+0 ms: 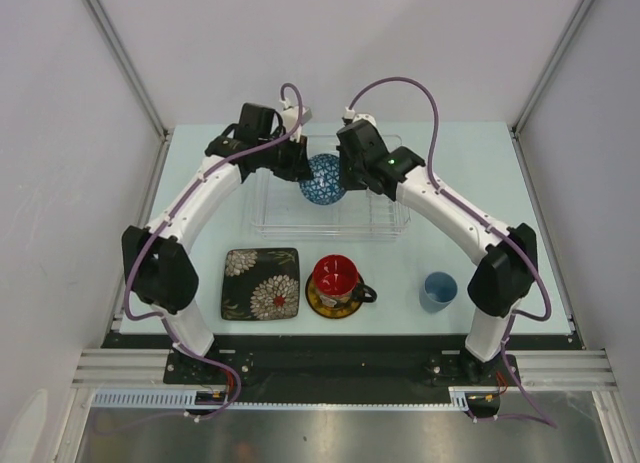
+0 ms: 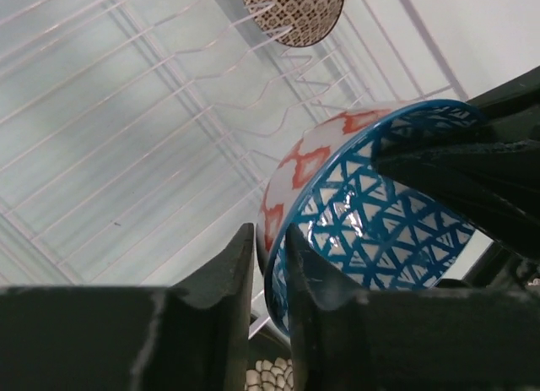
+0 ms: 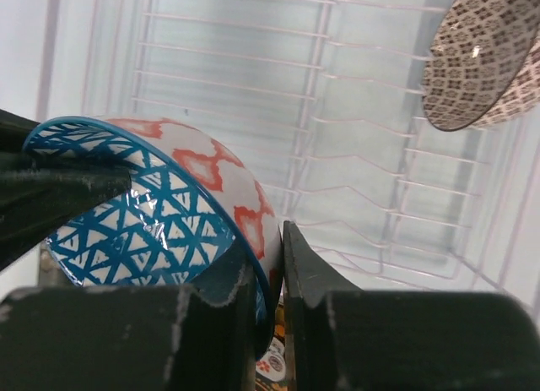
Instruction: Load the mixed dishes into the dish rack
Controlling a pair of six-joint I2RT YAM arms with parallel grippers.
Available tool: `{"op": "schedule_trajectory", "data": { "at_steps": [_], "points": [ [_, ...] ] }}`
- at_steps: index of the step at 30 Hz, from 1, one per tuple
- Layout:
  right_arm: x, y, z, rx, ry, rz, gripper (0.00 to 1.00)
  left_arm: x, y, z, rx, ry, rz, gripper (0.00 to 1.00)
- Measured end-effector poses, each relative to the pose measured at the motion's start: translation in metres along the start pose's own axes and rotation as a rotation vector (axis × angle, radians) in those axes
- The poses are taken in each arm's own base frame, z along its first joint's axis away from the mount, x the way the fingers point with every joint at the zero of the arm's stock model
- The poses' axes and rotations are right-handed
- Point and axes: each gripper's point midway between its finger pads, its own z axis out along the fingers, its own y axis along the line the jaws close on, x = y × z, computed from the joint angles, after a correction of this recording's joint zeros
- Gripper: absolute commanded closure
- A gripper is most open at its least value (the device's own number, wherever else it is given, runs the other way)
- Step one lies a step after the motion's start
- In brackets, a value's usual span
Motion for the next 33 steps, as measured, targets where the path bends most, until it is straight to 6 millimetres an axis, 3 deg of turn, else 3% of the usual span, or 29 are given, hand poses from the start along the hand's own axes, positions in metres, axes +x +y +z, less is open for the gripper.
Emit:
{"op": "schedule_trajectory", "data": {
  "at_steps": [1, 6, 7, 8, 15, 21, 25, 33],
  "points": [
    [-0.002, 0.000, -0.001, 0.012, 0.004, -0.021, 1.00, 0.001, -0.001, 0.000, 0.006, 0.003, 0.005, 0.53],
    [-0.017, -0.014, -0.015, 0.155, -0.005, -0.112, 1.00, 0.001, 0.000, -0.004, 0.012, 0.002, 0.016, 0.28],
    [-0.019, -0.020, -0.019, 0.193, -0.003, -0.130, 1.00, 0.000, 0.001, -0.006, 0.009, 0.001, 0.023, 0.19],
    [-0.020, -0.026, -0.024, 0.234, -0.002, -0.146, 1.00, 0.000, 0.002, -0.007, 0.006, -0.001, 0.027, 0.17],
    [-0.004, -0.071, -0.040, 0.519, 0.052, -0.286, 1.00, -0.009, 0.026, -0.030, -0.051, -0.039, 0.021, 0.16],
    [0.022, -0.110, -0.038, 0.727, 0.125, -0.428, 1.00, -0.016, 0.069, -0.062, -0.124, -0.095, -0.046, 0.16],
    [0.025, -0.123, -0.032, 0.821, 0.134, -0.486, 1.00, -0.016, 0.094, -0.084, -0.174, -0.126, -0.085, 0.16],
    [0.018, -0.139, -0.028, 0.926, 0.112, -0.526, 1.00, 0.002, 0.098, -0.091, -0.173, -0.114, -0.120, 0.17]
  ]
}}
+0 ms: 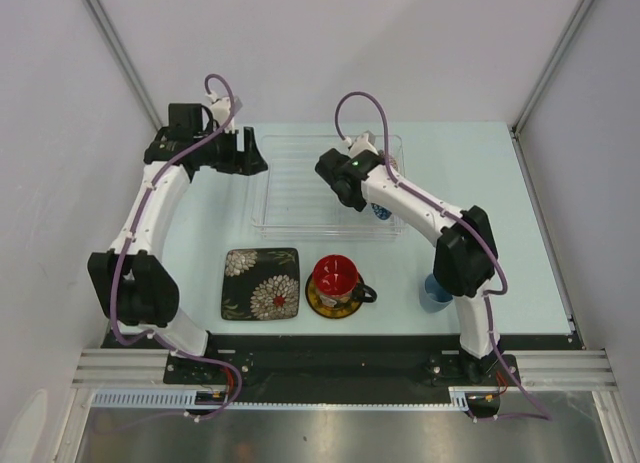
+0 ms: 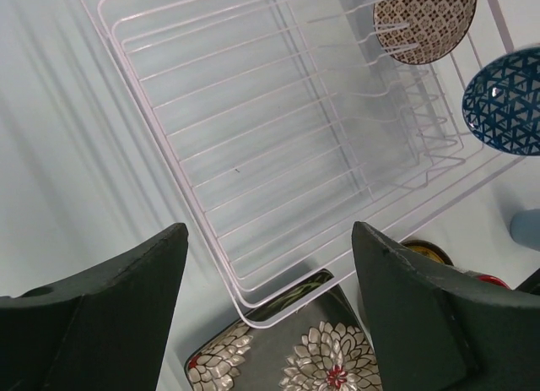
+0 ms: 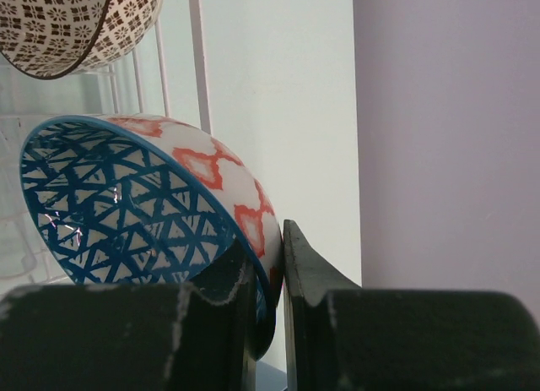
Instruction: Load the mixed dishes into the dish rack
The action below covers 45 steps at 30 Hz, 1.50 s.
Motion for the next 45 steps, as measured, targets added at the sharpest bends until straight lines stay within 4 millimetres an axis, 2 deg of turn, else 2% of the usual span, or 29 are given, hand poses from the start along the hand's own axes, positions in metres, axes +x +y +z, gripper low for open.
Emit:
{"op": "schedule_trajectory", "data": {
  "at_steps": [6, 12, 19, 22, 25, 28, 31, 39, 42, 45],
  "points": [
    [0.012, 0.012, 0.020, 0.027, 0.042, -0.043, 1.00, 0.017, 0.005, 0.003, 0.010, 0.028, -0.029, 0.18],
    [0.016, 0.016, 0.030, 0.038, 0.061, -0.048, 1.00, 0.021, 0.013, 0.001, 0.008, 0.026, -0.050, 0.19],
    [0.028, 0.047, 0.045, 0.023, 0.106, -0.107, 1.00, 0.020, 0.015, -0.002, 0.005, 0.020, -0.053, 0.19],
    [0.028, 0.052, 0.047, 0.021, 0.114, -0.123, 0.89, 0.020, 0.021, -0.009, -0.009, 0.006, -0.062, 0.19],
    [0.027, 0.055, 0.046, 0.004, 0.118, -0.117, 0.69, 0.021, 0.028, -0.016, -0.026, -0.002, -0.073, 0.20],
    [0.026, 0.058, 0.043, -0.008, 0.115, -0.110, 0.42, 0.023, 0.032, -0.018, -0.034, -0.003, -0.081, 0.20],
    [0.026, 0.061, 0.040, -0.021, 0.111, -0.117, 0.32, 0.023, 0.032, -0.018, -0.035, -0.003, -0.083, 0.20],
    [0.023, 0.066, 0.028, -0.043, 0.090, -0.128, 0.27, 0.023, 0.032, -0.018, -0.036, -0.004, -0.082, 0.21],
    [0.014, 0.054, 0.016, -0.056, 0.065, -0.094, 0.24, 0.025, 0.035, -0.021, -0.044, 0.001, -0.058, 0.23],
    [-0.009, 0.025, -0.007, -0.092, 0.006, 0.015, 0.22, 0.035, 0.041, -0.029, -0.070, 0.036, 0.010, 0.25]
  ]
}}
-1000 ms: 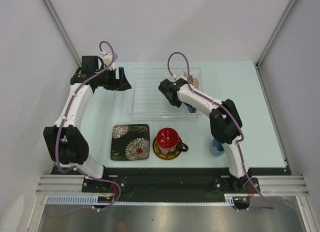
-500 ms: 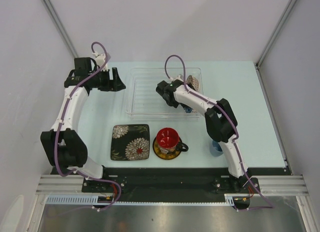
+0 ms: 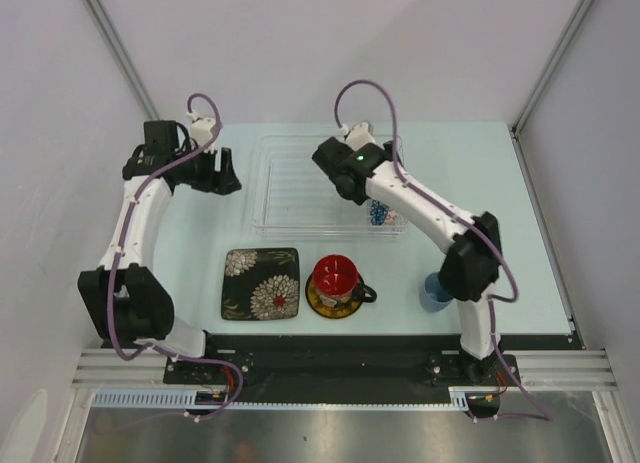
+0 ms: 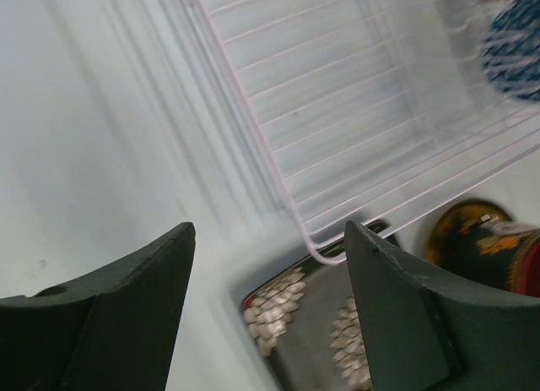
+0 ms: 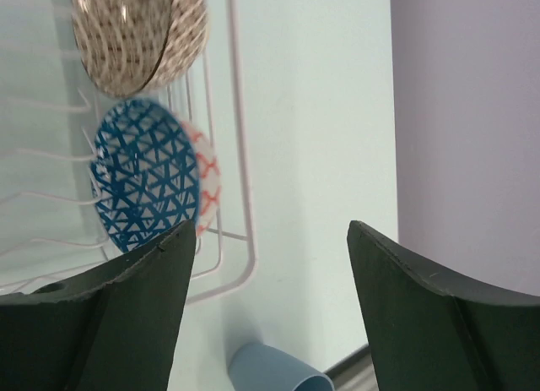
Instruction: Load the mixed dishes into the dish rack
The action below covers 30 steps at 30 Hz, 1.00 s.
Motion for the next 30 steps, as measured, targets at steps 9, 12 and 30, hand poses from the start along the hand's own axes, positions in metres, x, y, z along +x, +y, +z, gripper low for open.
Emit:
{"op": "schedule_trajectory", "data": {
  "at_steps": [9, 12, 30],
  "points": [
    [-0.037, -0.130, -0.087, -0.131, -0.280, 0.460, 0.16, 0.146, 0.021, -0.031, -0.066, 0.340, 0.162, 0.27],
    [-0.030, -0.141, -0.092, -0.178, -0.305, 0.523, 0.16, 0.193, 0.017, -0.035, -0.042, 0.445, 0.160, 0.27],
    [-0.007, -0.045, -0.130, -0.608, -0.308, 0.395, 0.18, 0.255, 0.019, 0.007, 0.105, 0.596, 0.058, 0.30]
  ]
}}
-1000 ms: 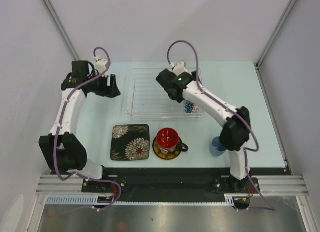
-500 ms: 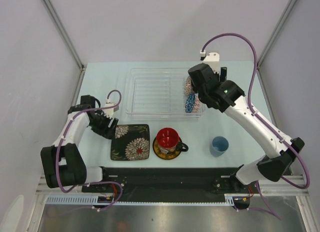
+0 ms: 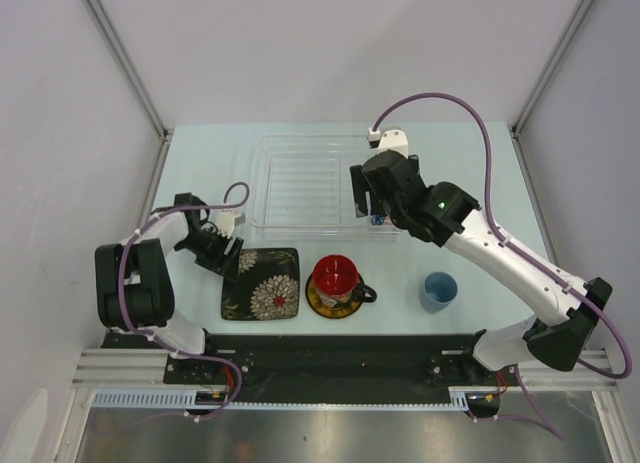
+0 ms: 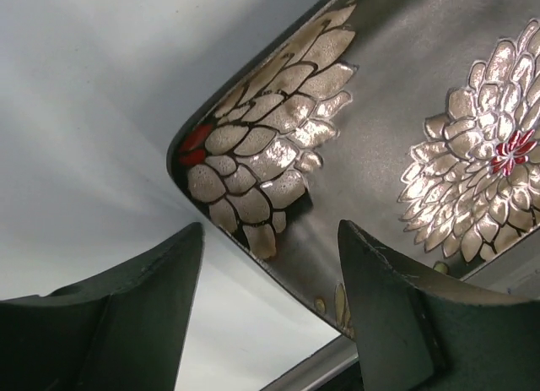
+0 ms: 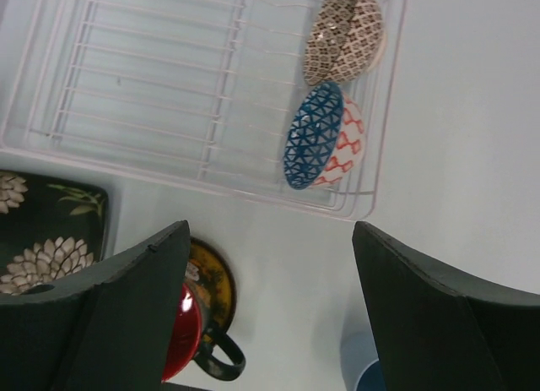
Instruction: Load the mixed dishes into the dish rack
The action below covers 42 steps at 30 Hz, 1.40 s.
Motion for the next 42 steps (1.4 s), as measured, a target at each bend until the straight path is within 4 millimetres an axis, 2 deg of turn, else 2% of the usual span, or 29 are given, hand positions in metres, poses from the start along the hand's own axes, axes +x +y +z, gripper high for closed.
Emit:
{"op": "schedule_trajectory", "data": {
  "at_steps": [5, 8, 9, 11, 12, 15, 17, 18, 22, 28, 31, 34, 38, 42],
  "points": [
    [0.002, 0.023, -0.008, -0.088, -0.002, -0.028, 0.20, -0.008, 0.002, 0.006, 0.033, -0.010, -0.007, 0.30],
    [0.006, 0.039, -0.014, -0.169, 0.016, -0.059, 0.19, -0.012, 0.003, 0.008, 0.049, -0.025, -0.011, 0.38],
    [0.007, 0.047, -0.017, -0.214, 0.027, -0.070, 0.19, -0.013, 0.003, 0.008, 0.056, -0.030, -0.012, 0.51],
    [0.004, 0.064, -0.023, -0.300, 0.045, -0.083, 0.20, -0.016, 0.005, 0.010, 0.069, -0.041, -0.019, 0.64],
    [0.002, 0.073, -0.025, -0.339, 0.051, -0.086, 0.20, -0.019, 0.009, 0.013, 0.072, -0.050, -0.012, 0.75],
    [-0.002, 0.096, -0.022, -0.411, 0.070, -0.101, 0.21, -0.024, 0.006, 0.015, 0.134, -0.082, -0.061, 0.87],
    [0.004, 0.105, -0.015, -0.424, 0.095, -0.118, 0.21, -0.027, 0.002, 0.016, 0.182, -0.099, -0.088, 0.93],
    [0.009, 0.107, -0.011, -0.423, 0.112, -0.127, 0.21, -0.028, 0.001, 0.017, 0.198, -0.103, -0.100, 1.00],
    [0.024, 0.112, 0.004, -0.409, 0.160, -0.156, 0.21, -0.030, -0.002, 0.016, 0.244, -0.121, -0.147, 1.00],
    [0.027, 0.112, 0.006, -0.406, 0.168, -0.168, 0.22, -0.024, -0.001, 0.007, 0.262, -0.109, -0.200, 1.00],
    [0.026, 0.112, 0.007, -0.406, 0.166, -0.174, 0.23, -0.026, 0.001, -0.006, 0.259, -0.110, -0.206, 1.00],
    [0.024, 0.112, 0.010, -0.405, 0.157, -0.175, 0.23, -0.037, 0.008, -0.029, 0.211, -0.139, -0.171, 1.00],
    [0.018, 0.112, 0.016, -0.418, 0.141, -0.166, 0.23, -0.068, 0.023, -0.076, 0.076, -0.243, -0.054, 0.99],
    [0.010, 0.112, 0.020, -0.456, 0.129, -0.148, 0.20, -0.094, 0.025, -0.115, -0.018, -0.336, 0.030, 1.00]
  ]
}}
